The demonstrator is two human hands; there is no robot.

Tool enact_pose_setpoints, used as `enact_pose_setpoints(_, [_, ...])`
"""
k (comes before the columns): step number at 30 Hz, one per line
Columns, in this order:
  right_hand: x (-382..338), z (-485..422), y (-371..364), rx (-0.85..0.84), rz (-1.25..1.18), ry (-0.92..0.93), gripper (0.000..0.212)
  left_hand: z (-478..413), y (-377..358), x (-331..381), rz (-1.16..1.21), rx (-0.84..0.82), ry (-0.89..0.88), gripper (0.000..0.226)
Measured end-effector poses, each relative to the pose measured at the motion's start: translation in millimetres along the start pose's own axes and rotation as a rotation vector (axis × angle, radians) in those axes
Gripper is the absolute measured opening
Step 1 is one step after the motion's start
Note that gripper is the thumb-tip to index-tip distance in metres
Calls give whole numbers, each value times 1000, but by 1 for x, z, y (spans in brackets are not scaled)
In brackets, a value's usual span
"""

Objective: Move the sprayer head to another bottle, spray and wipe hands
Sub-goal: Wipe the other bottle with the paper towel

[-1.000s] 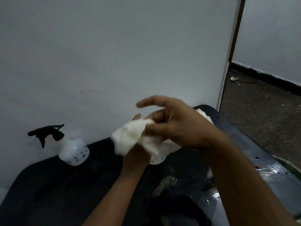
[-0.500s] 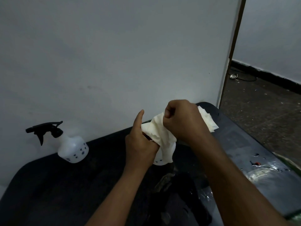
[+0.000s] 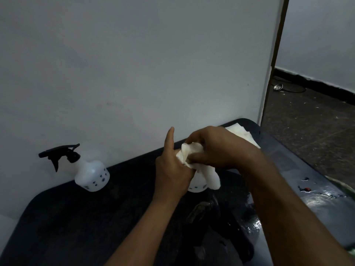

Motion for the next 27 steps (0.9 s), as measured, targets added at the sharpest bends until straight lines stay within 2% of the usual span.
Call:
enact_pose_setpoints(4, [7,1,11,78,-54,-93,37,-2,-1,11,-23,50,-39,96])
enact_pose_setpoints(7, [11,5,18,70,7,-146,39,-2,-9,20,-29,64,-52,96])
enact_pose_setpoints(11, [21,12,22,23,32,-213,43,2,-21,26,-4,64,-54,84])
enact_pose_setpoints(15, [47,31,38,141,-40,-228,37,3,-44,42,14,67,-95,73])
enact_pose_setpoints(22, [118,82,101,313,63,-268,33,-7,-130,91,94,-31,-172,44])
enact_pose_setpoints(27, [168,129,135,259,147,-323,23,-5,-202,126,84,-215,-221,35])
Point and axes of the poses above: each hand's wrist, its own z-axis away from the middle knuckle, its own y-axis out of the back of the hand, x = y × z, the point moved 6 cm from there along -z, towards the middle knuckle, and after that the axes turned 6 degrees about z, right-handed, at the moved point
